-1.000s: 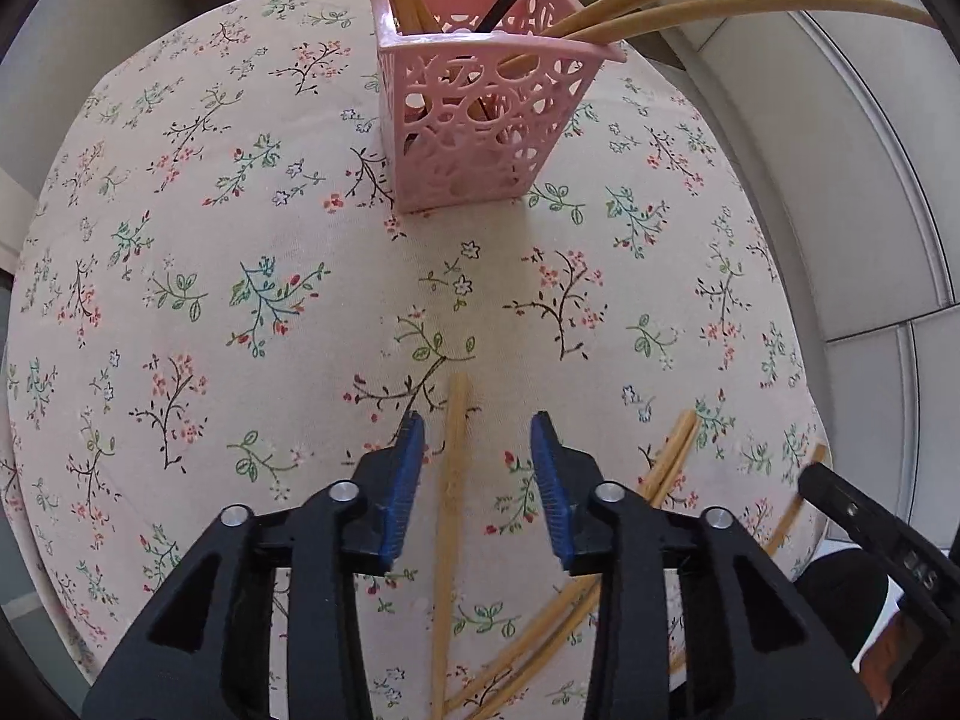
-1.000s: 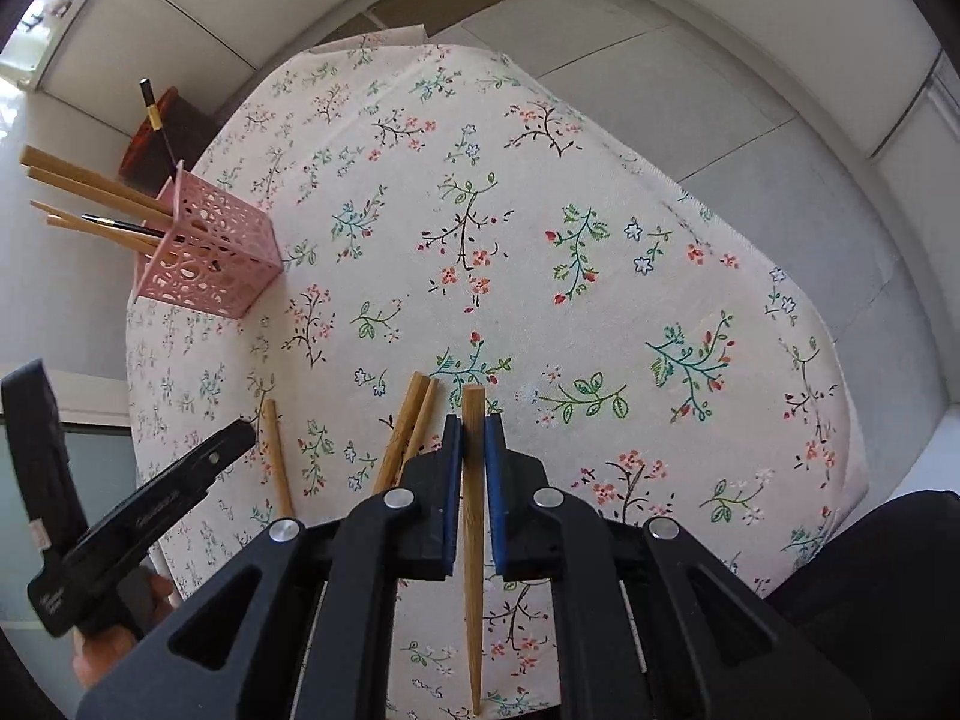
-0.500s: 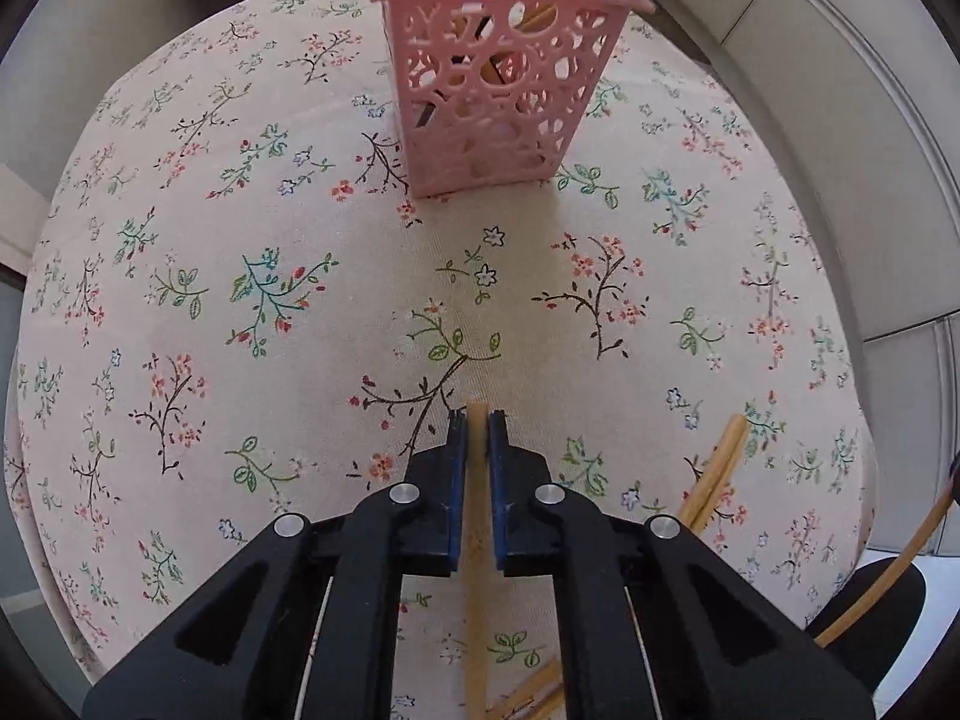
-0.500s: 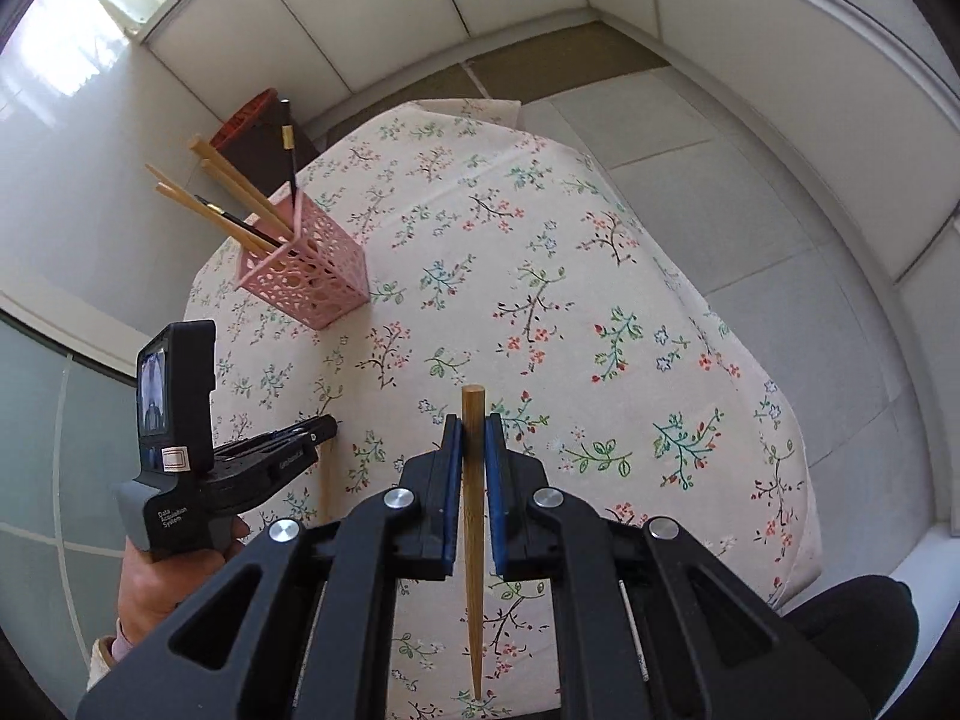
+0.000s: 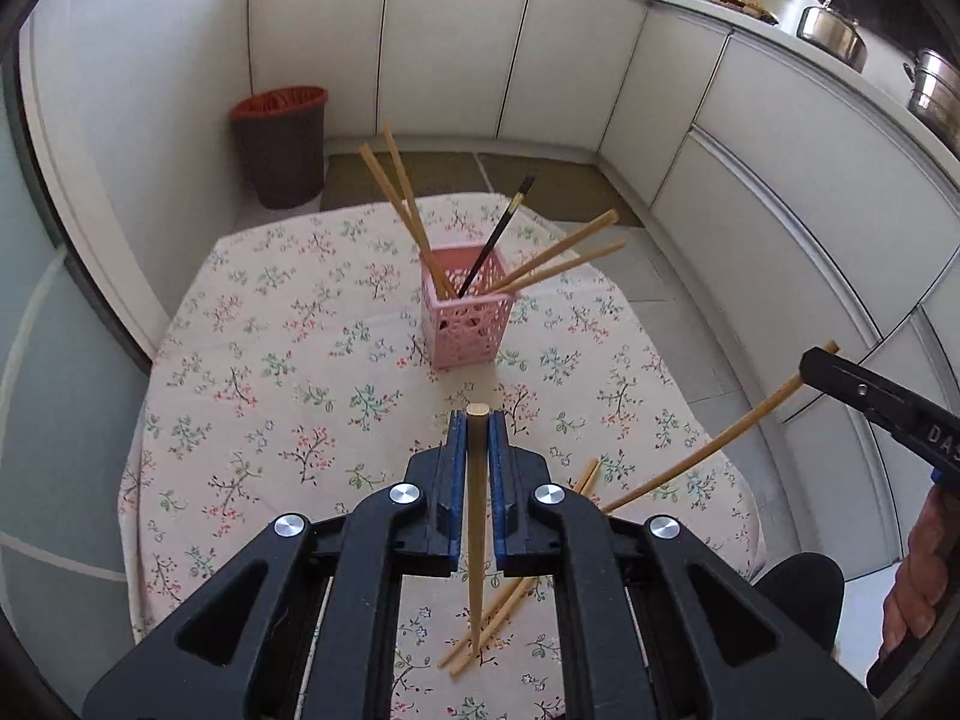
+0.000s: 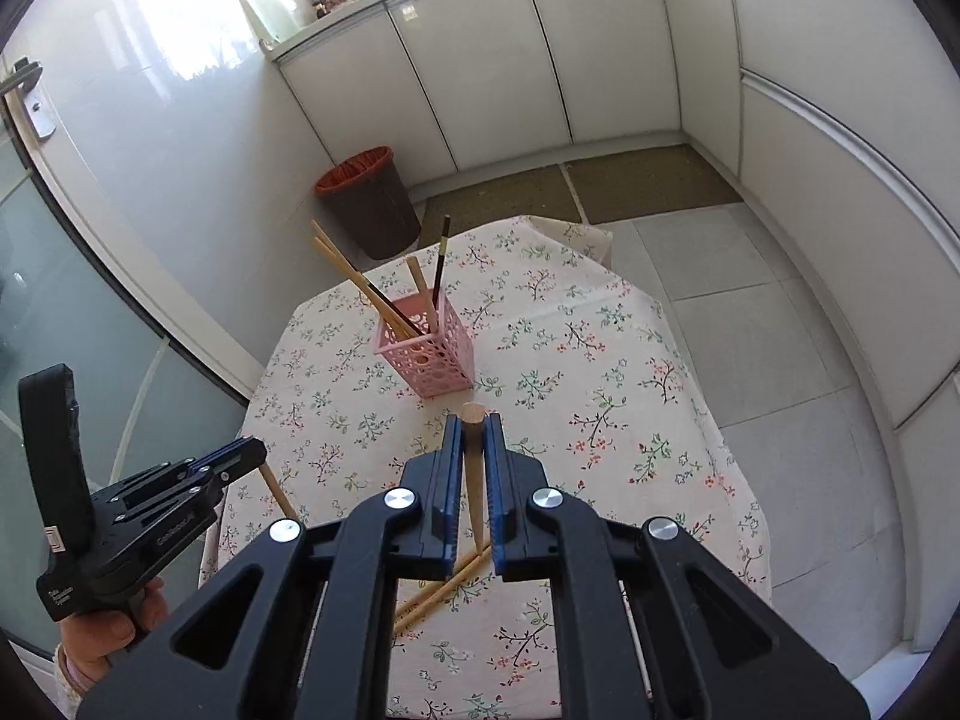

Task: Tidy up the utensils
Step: 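Carry both bamboo chopsticks over the pink basket and open both tools to drop them in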

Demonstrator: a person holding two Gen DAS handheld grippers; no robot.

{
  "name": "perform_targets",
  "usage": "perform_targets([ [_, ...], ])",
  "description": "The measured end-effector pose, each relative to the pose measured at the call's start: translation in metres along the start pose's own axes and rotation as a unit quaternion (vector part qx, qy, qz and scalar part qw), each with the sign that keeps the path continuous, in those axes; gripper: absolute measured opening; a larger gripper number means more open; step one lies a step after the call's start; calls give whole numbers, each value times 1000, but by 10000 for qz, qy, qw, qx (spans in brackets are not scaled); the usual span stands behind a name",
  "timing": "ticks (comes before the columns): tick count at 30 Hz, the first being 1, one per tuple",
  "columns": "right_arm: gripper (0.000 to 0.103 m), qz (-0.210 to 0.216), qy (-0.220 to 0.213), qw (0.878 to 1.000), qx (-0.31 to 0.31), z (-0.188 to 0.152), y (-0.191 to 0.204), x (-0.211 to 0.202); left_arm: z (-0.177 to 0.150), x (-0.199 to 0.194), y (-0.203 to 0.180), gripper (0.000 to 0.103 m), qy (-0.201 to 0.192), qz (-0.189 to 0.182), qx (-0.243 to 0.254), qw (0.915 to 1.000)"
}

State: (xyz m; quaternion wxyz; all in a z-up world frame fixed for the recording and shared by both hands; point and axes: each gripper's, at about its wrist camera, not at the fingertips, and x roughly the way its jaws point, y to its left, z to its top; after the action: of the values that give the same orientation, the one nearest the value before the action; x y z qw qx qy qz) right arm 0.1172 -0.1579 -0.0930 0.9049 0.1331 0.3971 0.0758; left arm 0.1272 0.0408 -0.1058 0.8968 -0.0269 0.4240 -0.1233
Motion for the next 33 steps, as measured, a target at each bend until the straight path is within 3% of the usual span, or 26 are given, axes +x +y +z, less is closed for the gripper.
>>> perform_targets([
  [8, 8, 283, -257, 9990, -225, 46, 24, -41, 56, -73, -23, 6, -736, 36, 360, 9966],
  [14, 8, 502, -552, 9967, -305, 95, 44, -70, 103, -94, -29, 6, -1065, 161, 425, 9933],
  [18, 8, 485, -889, 9941, -394, 127, 58, -77, 129, -91, -28, 6, -1200, 206, 362, 9919],
  [24, 8, 459, -1073, 9921, -451, 163, 71, -51, 154, -67, -25, 6, -1286, 226, 281, 9910],
  [33, 8, 335, -965, 9929, -611, 181, 79, 4, 170, -17, -4, 6, -1177, 222, 59, 9928],
])
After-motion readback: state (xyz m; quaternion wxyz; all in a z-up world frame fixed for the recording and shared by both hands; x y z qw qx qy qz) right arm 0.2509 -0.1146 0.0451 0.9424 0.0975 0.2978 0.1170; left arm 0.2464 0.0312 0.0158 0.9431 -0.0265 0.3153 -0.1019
